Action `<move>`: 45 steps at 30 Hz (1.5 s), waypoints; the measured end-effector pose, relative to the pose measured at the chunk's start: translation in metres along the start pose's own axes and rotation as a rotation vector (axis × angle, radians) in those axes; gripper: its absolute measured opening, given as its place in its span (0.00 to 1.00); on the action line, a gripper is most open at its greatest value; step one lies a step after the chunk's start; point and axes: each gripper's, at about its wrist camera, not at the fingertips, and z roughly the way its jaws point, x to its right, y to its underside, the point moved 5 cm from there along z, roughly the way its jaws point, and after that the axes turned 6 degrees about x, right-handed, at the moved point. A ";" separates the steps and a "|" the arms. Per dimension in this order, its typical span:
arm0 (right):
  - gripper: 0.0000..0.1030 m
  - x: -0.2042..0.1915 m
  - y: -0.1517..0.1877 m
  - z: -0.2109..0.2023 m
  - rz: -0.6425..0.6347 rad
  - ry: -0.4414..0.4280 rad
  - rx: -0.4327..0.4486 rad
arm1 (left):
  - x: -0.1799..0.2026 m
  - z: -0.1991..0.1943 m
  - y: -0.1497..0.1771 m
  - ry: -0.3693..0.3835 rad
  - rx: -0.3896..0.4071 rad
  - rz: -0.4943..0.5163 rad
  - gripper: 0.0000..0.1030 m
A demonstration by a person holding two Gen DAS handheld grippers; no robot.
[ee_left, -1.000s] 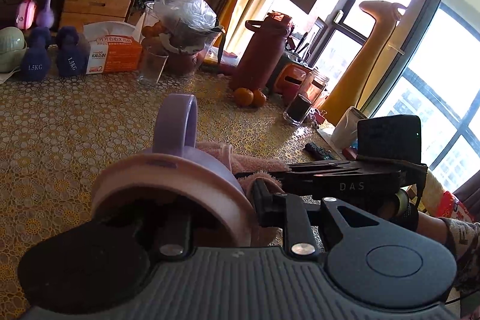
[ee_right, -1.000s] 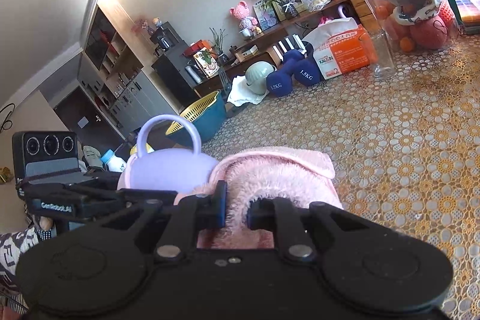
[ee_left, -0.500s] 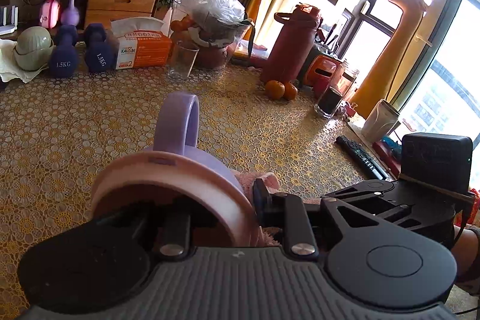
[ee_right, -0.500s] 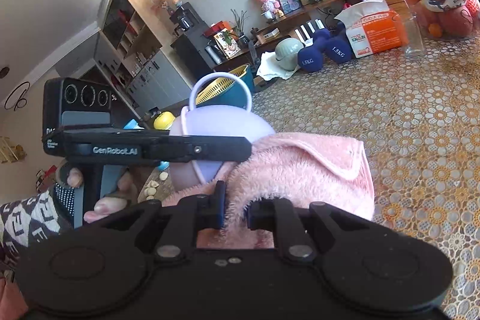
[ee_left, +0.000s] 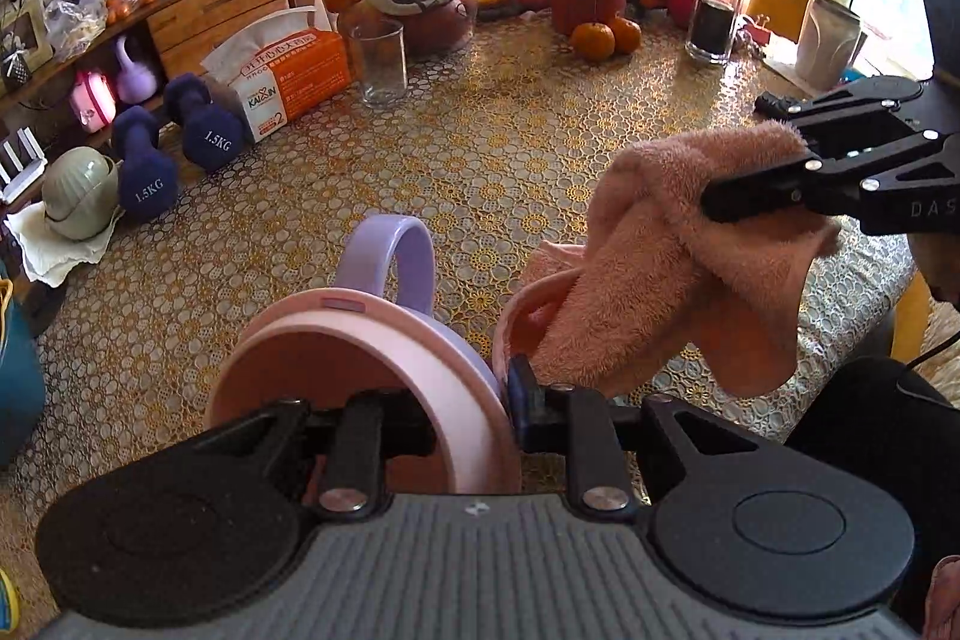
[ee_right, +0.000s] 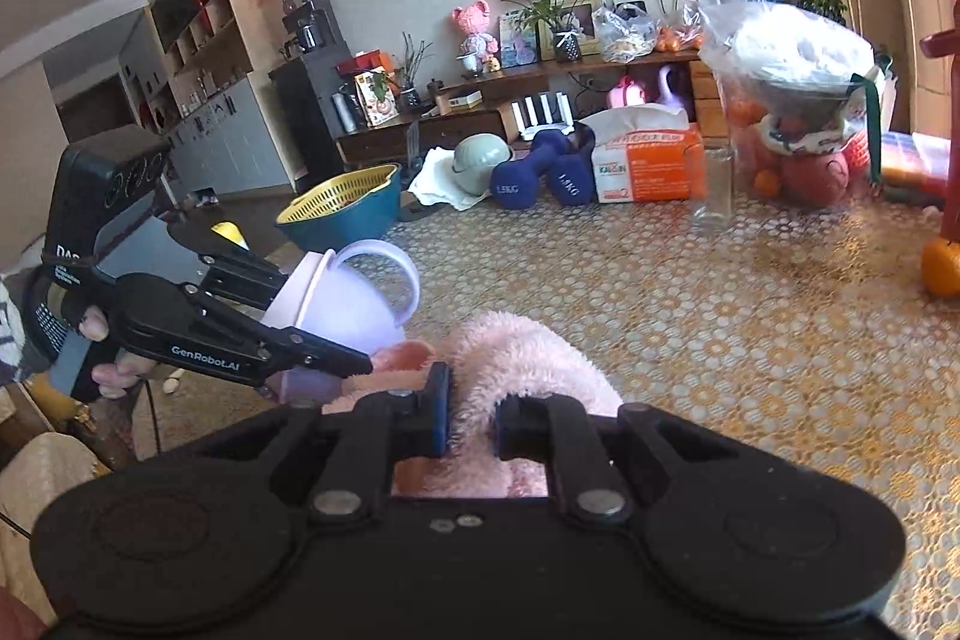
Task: Clean container
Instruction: 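Lower the bowl onto the table and open the left tool, then lower the towel beside the bowl and open the right tool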
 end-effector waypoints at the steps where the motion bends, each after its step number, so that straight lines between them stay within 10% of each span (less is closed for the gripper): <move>1: 0.12 0.002 -0.001 0.001 -0.018 0.019 0.002 | 0.001 0.004 -0.002 0.000 -0.018 0.022 0.21; 16: 0.11 0.016 0.011 0.027 -0.143 0.160 -0.042 | 0.002 0.048 -0.027 0.032 -0.226 0.190 0.25; 21: 0.16 0.016 0.011 0.030 -0.145 0.149 -0.051 | 0.007 0.065 -0.030 0.006 -0.298 0.257 0.60; 45: 0.56 0.036 0.014 0.003 0.093 0.143 -0.168 | 0.006 0.025 -0.034 0.039 -0.204 0.153 0.76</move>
